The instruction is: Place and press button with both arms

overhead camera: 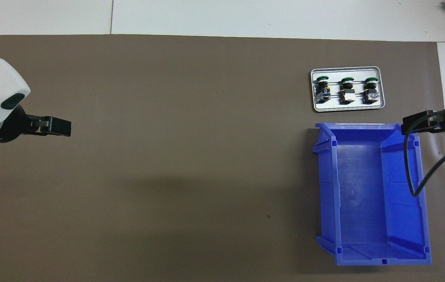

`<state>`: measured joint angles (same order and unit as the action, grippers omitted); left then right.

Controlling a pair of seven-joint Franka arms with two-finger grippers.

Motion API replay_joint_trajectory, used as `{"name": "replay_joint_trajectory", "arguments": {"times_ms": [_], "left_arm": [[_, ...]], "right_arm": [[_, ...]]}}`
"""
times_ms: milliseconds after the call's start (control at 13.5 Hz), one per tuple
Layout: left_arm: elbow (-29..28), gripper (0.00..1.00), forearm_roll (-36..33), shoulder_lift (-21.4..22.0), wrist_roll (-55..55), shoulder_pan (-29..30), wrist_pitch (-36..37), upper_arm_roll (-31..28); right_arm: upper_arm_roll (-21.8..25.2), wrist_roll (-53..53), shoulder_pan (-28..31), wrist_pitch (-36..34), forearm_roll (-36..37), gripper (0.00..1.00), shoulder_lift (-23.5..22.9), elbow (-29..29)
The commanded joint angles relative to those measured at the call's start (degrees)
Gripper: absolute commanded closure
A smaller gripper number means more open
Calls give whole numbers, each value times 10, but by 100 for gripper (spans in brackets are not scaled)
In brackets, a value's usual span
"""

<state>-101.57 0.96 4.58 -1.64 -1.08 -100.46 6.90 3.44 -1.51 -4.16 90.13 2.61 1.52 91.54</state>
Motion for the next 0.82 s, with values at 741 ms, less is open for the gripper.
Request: {"name": "replay_joint_trajectory", "arguments": {"times_ms": [741], "left_arm": [[-21, 0, 6, 18, 6, 9, -7, 5]], "right_arm": [[-3, 17, 6, 46, -3, 0, 9, 16]]}}
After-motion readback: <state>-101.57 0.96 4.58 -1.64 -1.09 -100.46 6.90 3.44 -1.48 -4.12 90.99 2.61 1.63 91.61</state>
